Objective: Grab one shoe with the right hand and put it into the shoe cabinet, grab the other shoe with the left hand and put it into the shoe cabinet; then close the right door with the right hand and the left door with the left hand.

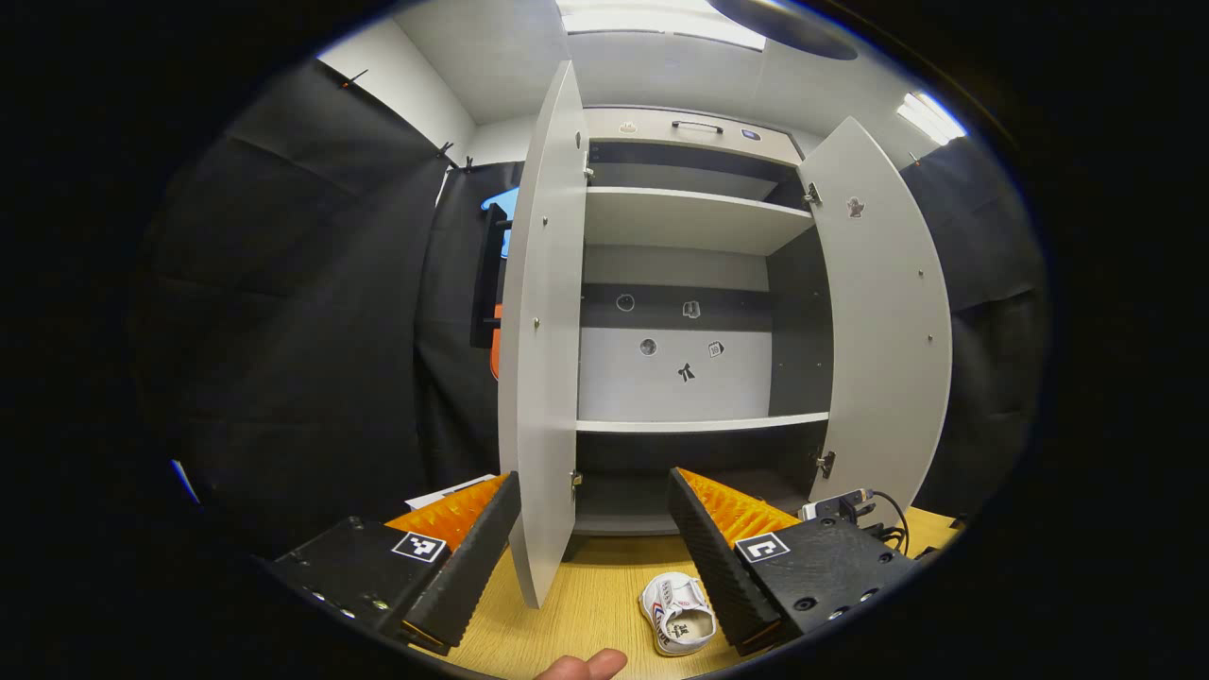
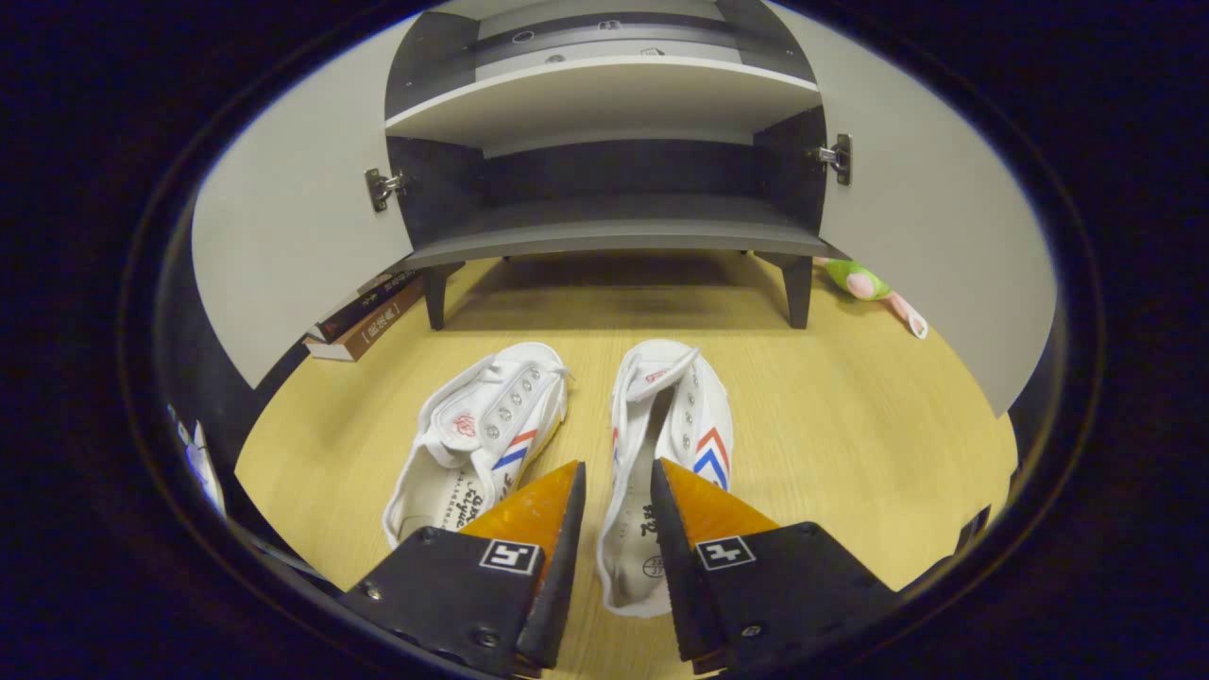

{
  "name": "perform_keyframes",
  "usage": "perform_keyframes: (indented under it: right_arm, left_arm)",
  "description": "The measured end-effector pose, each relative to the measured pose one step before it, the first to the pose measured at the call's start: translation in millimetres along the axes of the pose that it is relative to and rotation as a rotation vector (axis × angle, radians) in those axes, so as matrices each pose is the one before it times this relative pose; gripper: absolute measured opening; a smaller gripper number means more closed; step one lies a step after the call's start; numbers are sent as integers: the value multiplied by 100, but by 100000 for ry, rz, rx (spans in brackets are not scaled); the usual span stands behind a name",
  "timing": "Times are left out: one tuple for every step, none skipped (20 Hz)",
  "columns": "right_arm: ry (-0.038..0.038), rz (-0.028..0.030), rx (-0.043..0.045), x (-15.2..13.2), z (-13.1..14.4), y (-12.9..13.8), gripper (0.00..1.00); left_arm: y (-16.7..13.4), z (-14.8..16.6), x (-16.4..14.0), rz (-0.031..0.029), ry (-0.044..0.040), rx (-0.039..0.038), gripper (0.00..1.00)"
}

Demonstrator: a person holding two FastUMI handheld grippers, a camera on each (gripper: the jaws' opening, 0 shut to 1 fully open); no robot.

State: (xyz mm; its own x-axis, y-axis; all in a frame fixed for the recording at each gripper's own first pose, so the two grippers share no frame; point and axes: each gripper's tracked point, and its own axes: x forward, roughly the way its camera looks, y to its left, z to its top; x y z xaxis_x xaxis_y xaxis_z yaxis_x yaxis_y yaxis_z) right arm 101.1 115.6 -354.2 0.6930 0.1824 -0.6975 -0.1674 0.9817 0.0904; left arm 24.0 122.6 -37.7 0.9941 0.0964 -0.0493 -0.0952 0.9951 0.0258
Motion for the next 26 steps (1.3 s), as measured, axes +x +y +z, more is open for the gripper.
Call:
perform_keyframes:
  right_arm:
    - [349,273,585,562,190,69,43]
    - [527,112,12,453,19,35,32]
    - [414,-133,-450,464,19,61,36]
    - [586,-328,-416,544,-82,73,34]
    - [324,-120,-200,358,-10,99,22]
    - [294,-147,-29,353,-74,-17,22]
    - [191,-535,-230,336,-90,-154,22]
    - [640,-958,-423,315,-154,-211,30]
    - [-367,-720,-163,281,17,-191,27]
    - [-1357,-643,-410,503,133,-97,22]
    - [-762,-401,-172,235,5,-64,5]
    - [-1456,-33,-807,13,-35,62,13]
    - [-1288,-29,-1507,86,40,-155,12]
    - [-1256,-897,-1440,-173,108,-194,11]
    - [-1482,-71,-572,-74,101,-20,7]
    - [-1258,538,-1303,-2,231,142,2]
    - [-1569,73,-1649,-67,281,-101,4]
    - [-2269,-581,-1625,-237,427,-225,4]
    - [-2735,-543,-1335,-399,855,-388,1]
    - [-2162,731,-581,-582,733,-66,4]
    - [-1651,717,80,-486,742,50,3]
    - [-1740,60,208,-630,700,-99,3]
    - [-2276,227,-113,-720,895,-86,4]
    - [-2522,161,-801,-708,1058,-95,3]
    - [-2957,3,-1586,-830,1188,-190,4]
    - [-2684,209,-2529,-943,1298,-41,4]
  left_arm:
    - [63,-115,125,93,128,236,95]
    - [108,-59,48,187,91,126,95]
    - [38,-91,81,126,348,5,95]
    - [3,-113,84,4,505,-103,95]
    - [-1,-183,153,38,435,-62,95]
    - [33,-90,86,-13,303,31,95]
    - [32,-81,37,87,392,128,95]
    - [-27,-102,80,-8,380,145,95]
    - [-16,-175,116,-45,518,169,95]
    - [-1,-211,99,-57,405,238,95]
    - [-10,3,9,-99,244,172,95]
    - [-101,-98,27,-209,153,111,95]
    - [-81,-156,150,-264,247,-4,95]
    - [-54,-64,65,-191,27,-114,95]
    - [-74,49,6,-212,-211,-249,95]
    - [-188,-46,30,-628,134,-356,95]
    - [-299,-206,47,-503,422,-307,95]
    - [-260,-186,15,-487,386,-317,95]
    - [-218,-112,46,-498,397,-302,95]
    - [-194,-96,-30,-438,275,-321,95]
    - [-254,41,-49,-487,81,-326,95]
    - [-238,129,-50,-389,-395,-273,95]
    - [-248,123,-37,-283,-501,-21,95]
    - [-288,219,-55,-256,-748,-58,95]
    - [-277,220,-121,-258,-828,-26,95]
    - [-235,181,-142,-129,-659,-105,95]
